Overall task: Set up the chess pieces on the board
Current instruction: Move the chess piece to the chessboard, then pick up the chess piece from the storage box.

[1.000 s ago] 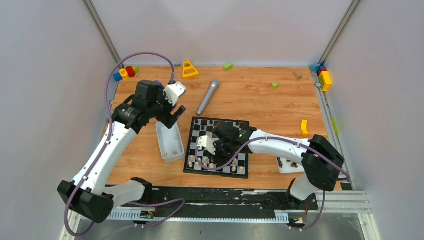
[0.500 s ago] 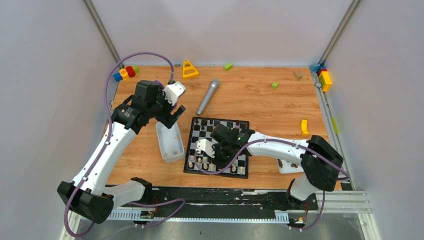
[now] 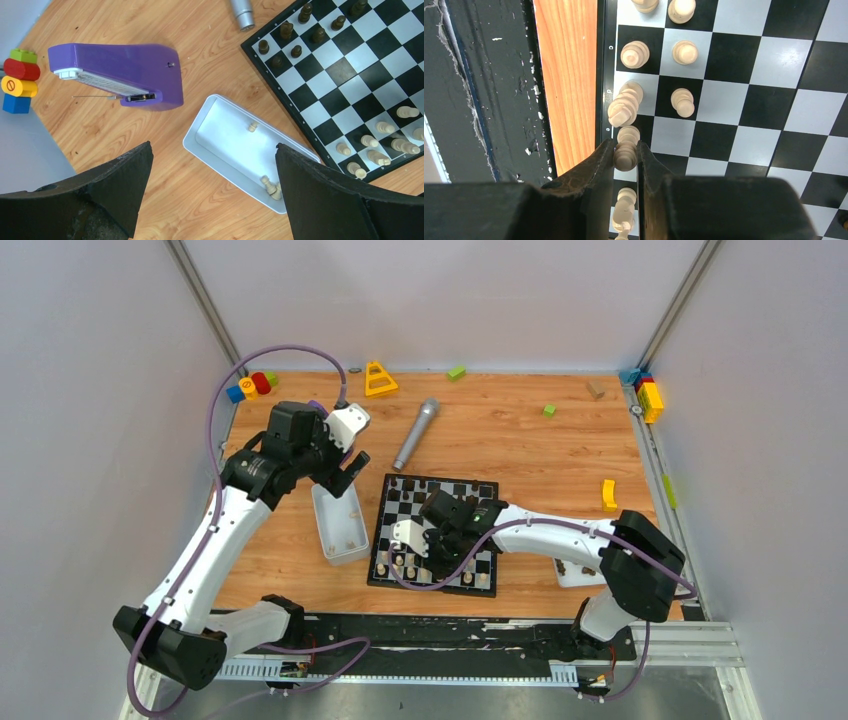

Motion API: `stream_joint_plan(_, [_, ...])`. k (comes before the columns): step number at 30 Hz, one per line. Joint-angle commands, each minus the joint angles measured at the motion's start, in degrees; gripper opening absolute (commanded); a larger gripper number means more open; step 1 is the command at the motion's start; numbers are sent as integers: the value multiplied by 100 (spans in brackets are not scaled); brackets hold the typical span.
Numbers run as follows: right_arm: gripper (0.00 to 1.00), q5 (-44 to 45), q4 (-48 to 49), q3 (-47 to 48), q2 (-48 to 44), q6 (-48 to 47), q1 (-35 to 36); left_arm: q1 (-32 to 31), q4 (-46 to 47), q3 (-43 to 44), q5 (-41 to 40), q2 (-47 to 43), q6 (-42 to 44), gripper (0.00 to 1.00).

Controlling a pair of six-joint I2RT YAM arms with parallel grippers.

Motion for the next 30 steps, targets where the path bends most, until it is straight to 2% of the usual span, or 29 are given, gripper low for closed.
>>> stream_joint_plan(1, [24,146,157,-3,12,-50,44,51,125,-68,-11,-162,-20,100])
stream_joint_plan(4, [43,220,156,9,-177,-53,44,51,142,-173,-63,-177,40,100])
stream_joint_plan(7, [53,237,135,53,-421,-78,31,51,177,-297,-169,-190,136,100])
stream_joint_plan(10, [59,155,83,128,-710,-129,-22,51,295,-529,-319,-180,324,100])
stream_joint_plan(15, [61,-20,44,317,-1241,-189,-373,51,377,-967,-435,16,808,100])
stream_joint_plan(21, [60,-435,162,341,-1603,-46,-1337,51,527,-1631,-350,470,1359,100])
stream_joint_plan(25, [60,-655,335,150,-1692,60,-1822,51,1142,-2195,98,644,2018,97])
stream_joint_plan(30, [59,-736,490,-81,-1695,155,-1982,51,2009,-2637,358,971,2741,94])
